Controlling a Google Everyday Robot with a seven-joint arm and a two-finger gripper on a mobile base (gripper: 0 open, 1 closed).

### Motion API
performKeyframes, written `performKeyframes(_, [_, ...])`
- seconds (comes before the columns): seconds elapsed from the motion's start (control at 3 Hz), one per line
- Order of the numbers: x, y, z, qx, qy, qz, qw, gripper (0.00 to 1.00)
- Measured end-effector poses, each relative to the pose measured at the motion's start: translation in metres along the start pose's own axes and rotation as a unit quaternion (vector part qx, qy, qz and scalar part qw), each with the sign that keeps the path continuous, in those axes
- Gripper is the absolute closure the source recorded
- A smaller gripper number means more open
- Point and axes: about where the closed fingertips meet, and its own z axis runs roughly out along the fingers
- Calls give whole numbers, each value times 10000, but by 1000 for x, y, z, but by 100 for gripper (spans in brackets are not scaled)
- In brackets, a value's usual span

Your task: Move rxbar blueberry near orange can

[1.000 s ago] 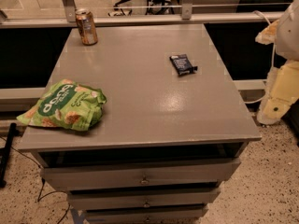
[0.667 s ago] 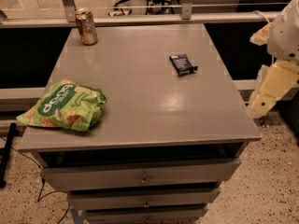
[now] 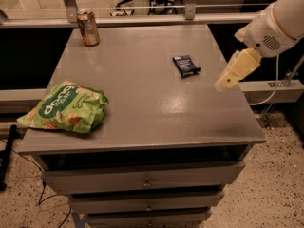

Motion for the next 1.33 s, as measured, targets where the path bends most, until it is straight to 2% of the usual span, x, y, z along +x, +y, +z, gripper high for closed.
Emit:
performKeyframes(0.33, [-17, -25, 34, -27, -518, 446, 9977, 0])
performKeyframes(0.67, [-29, -43, 71, -19, -1035, 577, 9929, 0])
performKeyframes(1.0, [-40, -68, 102, 101, -1377, 470, 9893, 0])
performKeyframes(1.33, [-45, -84, 124, 170, -1546, 469, 9867, 0])
